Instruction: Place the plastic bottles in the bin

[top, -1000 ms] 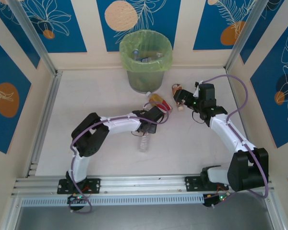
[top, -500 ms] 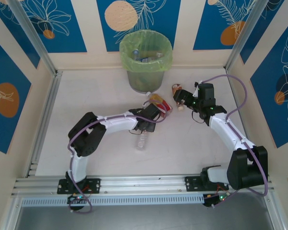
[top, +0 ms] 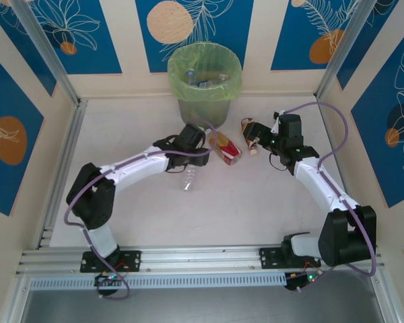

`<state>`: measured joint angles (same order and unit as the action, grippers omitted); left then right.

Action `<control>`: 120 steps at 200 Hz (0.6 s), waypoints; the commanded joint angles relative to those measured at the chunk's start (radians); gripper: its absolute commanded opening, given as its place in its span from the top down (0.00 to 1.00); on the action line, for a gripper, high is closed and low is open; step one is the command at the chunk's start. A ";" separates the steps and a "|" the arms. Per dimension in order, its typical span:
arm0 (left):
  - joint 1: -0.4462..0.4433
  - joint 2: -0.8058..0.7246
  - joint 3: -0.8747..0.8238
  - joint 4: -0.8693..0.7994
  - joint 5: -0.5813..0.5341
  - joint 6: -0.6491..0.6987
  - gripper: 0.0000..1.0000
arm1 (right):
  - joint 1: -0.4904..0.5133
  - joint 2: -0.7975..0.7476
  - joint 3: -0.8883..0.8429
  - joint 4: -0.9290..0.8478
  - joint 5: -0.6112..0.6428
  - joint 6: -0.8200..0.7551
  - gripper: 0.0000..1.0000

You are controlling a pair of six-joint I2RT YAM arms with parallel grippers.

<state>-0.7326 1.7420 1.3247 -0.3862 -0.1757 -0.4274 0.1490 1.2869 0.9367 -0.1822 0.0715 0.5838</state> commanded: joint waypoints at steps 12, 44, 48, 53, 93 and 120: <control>0.055 -0.066 0.066 0.008 0.064 0.039 0.42 | -0.003 -0.013 0.025 -0.020 -0.022 0.008 0.01; 0.098 -0.073 0.144 0.028 0.110 0.048 0.43 | 0.001 -0.012 0.022 -0.003 -0.092 -0.041 0.01; 0.103 -0.071 0.154 0.032 0.116 0.051 0.43 | 0.003 -0.011 0.023 -0.006 -0.099 -0.046 0.00; 0.109 -0.069 0.166 0.040 0.123 0.052 0.43 | 0.006 -0.009 0.027 -0.011 -0.105 -0.052 0.00; 0.134 -0.062 0.227 0.136 0.080 0.075 0.43 | 0.045 -0.001 0.043 -0.046 -0.091 -0.089 0.00; 0.160 -0.023 0.320 0.164 0.081 0.072 0.43 | 0.071 0.012 0.050 -0.059 -0.073 -0.094 0.00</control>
<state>-0.6018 1.7008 1.5433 -0.2939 -0.0868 -0.3763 0.1978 1.2869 0.9550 -0.2153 -0.0002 0.5194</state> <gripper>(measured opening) 0.572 0.998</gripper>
